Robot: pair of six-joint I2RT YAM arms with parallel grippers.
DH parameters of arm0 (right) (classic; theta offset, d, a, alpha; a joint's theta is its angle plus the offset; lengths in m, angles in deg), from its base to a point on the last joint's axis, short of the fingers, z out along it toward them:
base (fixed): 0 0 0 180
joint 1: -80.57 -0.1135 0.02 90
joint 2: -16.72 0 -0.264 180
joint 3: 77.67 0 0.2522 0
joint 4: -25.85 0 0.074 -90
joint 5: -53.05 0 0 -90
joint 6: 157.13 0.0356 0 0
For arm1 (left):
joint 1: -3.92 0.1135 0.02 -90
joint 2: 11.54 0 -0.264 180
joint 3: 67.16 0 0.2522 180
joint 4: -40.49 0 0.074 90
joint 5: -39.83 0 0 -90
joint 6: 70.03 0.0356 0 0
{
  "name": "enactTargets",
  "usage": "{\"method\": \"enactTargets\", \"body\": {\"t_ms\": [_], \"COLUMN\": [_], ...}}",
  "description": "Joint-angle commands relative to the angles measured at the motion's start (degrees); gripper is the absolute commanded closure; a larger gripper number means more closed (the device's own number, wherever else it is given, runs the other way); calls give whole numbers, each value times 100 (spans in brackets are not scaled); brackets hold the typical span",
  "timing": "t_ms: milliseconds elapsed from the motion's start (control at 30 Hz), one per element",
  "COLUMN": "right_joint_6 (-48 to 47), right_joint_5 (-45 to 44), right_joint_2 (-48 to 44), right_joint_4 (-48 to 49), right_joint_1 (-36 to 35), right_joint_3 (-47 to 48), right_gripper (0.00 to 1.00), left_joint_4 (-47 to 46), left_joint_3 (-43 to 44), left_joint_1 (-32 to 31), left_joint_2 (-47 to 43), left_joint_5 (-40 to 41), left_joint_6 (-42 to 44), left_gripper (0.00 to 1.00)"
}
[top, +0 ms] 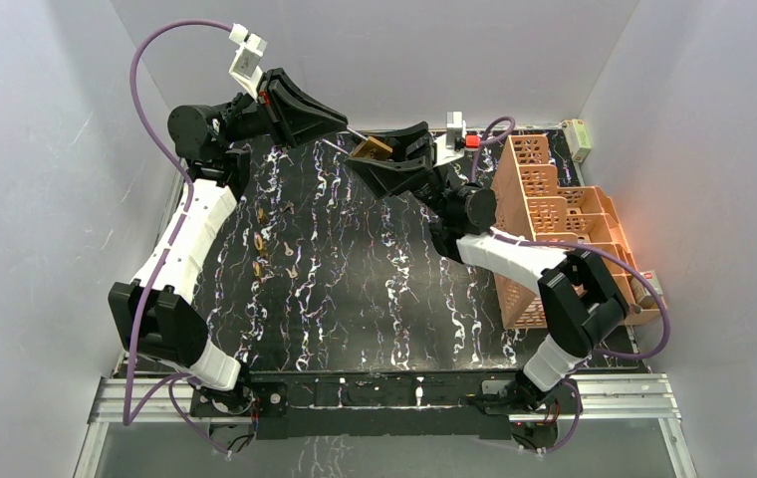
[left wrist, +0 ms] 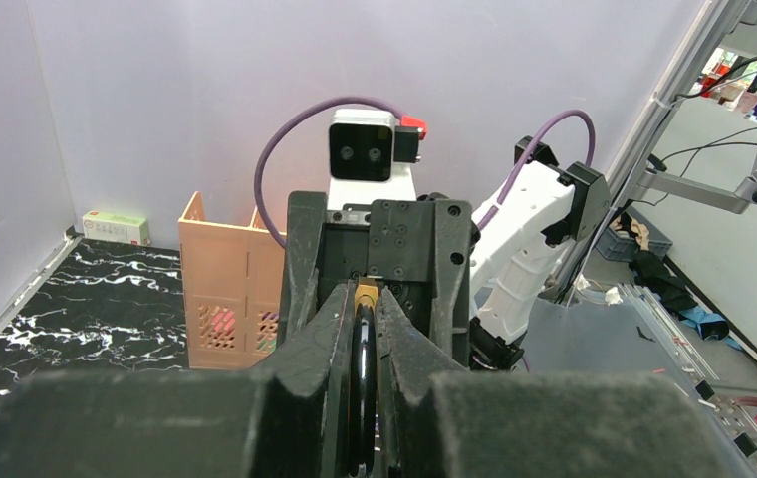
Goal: Lock with the key
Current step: Lock the lock.
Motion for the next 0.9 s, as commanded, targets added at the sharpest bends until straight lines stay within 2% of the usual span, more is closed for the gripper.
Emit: {"method": "enactTargets", "body": {"t_ms": [0,100,133,200,233,267,300,433,467,500,667,767,800,833,867], "right_joint_6": [-170,-205,-205,-182,-158,-118,-84,20,17,26,321,842,973,1086,1180], "right_joint_5": [-173,-176,-169,-135,-103,-76,-54,-54,-53,-37,504,1336,1688,2047,2390], "right_joint_2": [-410,-450,-438,-395,-371,-331,-297,-213,-214,-227,-419,-655,-726,-791,-839], "right_joint_4": [1332,1260,1256,1221,1186,1150,1144,1015,922,825,-86,-1211,-1622,-2123,-2623], "right_joint_1": [-23,-26,-26,-21,-23,-23,-23,-21,-28,-26,105,616,836,1096,1410], "right_joint_3": [-19,-34,-24,35,74,120,153,293,321,348,677,1131,1314,1518,1765], "right_gripper": [29,29,33,45,54,68,76,88,97,100,100,100,100,100,100], "left_joint_4": [-425,-425,-425,-422,-426,-427,-424,-421,-419,-421,-424,-422,-426,-425,-421], "left_joint_3": [135,150,153,167,171,177,177,189,191,199,264,265,251,210,141], "left_joint_1": [1,1,1,2,3,1,2,1,1,1,5,14,29,60,112], "left_joint_2": [-324,-319,-314,-315,-322,-323,-330,-339,-336,-333,-302,-359,-398,-441,-499], "left_joint_5": [329,340,338,338,343,346,345,362,368,379,328,4,-121,-260,-373], "left_joint_6": [0,0,-1,-3,-1,-5,-4,-7,-5,-1,-37,-16,-13,-17,-18], "left_gripper": [100,100,100,100,100,100,100,100,100,100,99,60,53,38,7]}}
